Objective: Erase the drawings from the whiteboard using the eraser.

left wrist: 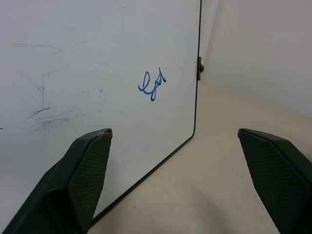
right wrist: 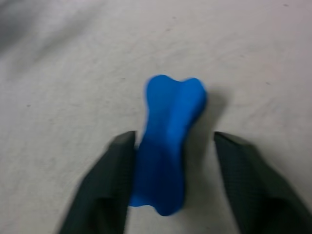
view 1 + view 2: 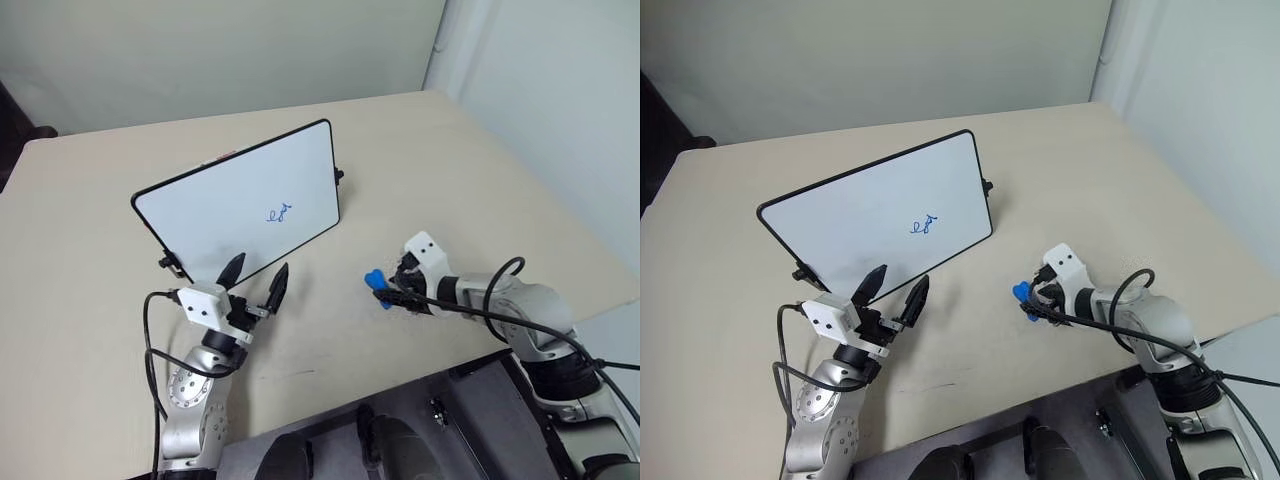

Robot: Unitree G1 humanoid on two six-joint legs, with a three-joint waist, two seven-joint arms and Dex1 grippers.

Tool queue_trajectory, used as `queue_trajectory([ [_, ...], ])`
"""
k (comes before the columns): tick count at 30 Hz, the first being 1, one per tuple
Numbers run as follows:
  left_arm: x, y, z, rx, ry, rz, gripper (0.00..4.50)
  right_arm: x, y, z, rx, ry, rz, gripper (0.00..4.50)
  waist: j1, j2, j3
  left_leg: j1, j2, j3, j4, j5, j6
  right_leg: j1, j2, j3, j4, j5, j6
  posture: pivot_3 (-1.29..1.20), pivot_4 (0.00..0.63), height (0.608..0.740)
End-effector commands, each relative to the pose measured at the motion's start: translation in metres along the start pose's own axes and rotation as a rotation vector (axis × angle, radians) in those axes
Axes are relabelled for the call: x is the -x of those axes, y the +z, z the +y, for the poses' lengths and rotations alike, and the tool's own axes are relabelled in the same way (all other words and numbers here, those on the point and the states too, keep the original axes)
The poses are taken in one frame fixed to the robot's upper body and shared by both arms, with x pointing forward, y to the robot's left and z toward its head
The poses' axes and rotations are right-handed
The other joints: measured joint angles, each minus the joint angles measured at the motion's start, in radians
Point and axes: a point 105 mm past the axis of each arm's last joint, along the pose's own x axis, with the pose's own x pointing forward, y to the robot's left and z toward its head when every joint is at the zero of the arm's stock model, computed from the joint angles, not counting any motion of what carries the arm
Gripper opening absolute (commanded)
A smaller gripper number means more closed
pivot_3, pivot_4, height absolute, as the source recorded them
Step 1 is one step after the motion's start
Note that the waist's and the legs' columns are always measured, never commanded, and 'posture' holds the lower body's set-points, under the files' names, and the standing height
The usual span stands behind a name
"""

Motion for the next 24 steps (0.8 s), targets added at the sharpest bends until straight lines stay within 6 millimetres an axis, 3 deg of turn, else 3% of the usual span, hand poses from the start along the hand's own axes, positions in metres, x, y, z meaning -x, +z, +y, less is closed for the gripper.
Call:
queue_trajectory([
  [1,0.000,0.008,-0.002,-0.010,-0.005,-0.035,4.50,0.004,0.004,-0.004,0.030,-0.023,0.001,1.49,0.000,0.000,0.000,0.000,0.000,0.000,0.000,0.000,0.000,0.000,0.000,0.000,0.000,0.000,0.000,0.00,0.150,0.740],
  [4,0.000,0.008,-0.003,-0.007,-0.003,-0.036,4.50,0.005,0.002,-0.003,0.036,-0.016,0.013,1.49,0.000,0.000,0.000,0.000,0.000,0.000,0.001,0.000,0.000,0.000,0.000,0.000,0.000,0.000,0.001,0.00,0.150,0.740],
  [11,0.001,0.007,-0.004,-0.001,0.001,-0.037,4.50,0.004,0.001,-0.001,0.051,0.003,0.023,0.02,0.001,0.000,0.000,0.001,0.000,0.000,0.001,0.000,0.000,0.001,0.000,0.000,0.001,0.000,0.001,0.00,0.150,0.740],
  [19,0.001,0.008,-0.003,-0.002,0.006,-0.040,4.50,0.005,0.008,-0.001,0.074,0.001,-0.006,0.02,0.001,0.000,0.000,0.002,0.000,0.000,0.001,0.000,0.000,0.001,0.000,0.000,0.001,0.000,0.001,0.00,0.150,0.740],
  [22,0.001,0.008,-0.003,-0.003,0.006,-0.041,4.50,0.010,0.022,0.003,0.095,0.024,-0.089,0.02,0.001,0.000,0.000,0.002,0.000,0.001,0.001,0.000,0.000,0.001,0.000,0.000,0.001,0.000,0.001,0.00,0.150,0.740],
  [24,0.002,0.009,-0.003,-0.003,0.007,-0.042,4.50,0.016,0.046,0.006,0.077,0.044,-0.218,0.02,0.001,0.000,0.000,0.001,0.000,0.000,0.000,0.000,0.000,0.001,0.000,0.000,0.001,0.000,0.001,0.00,0.150,0.740],
])
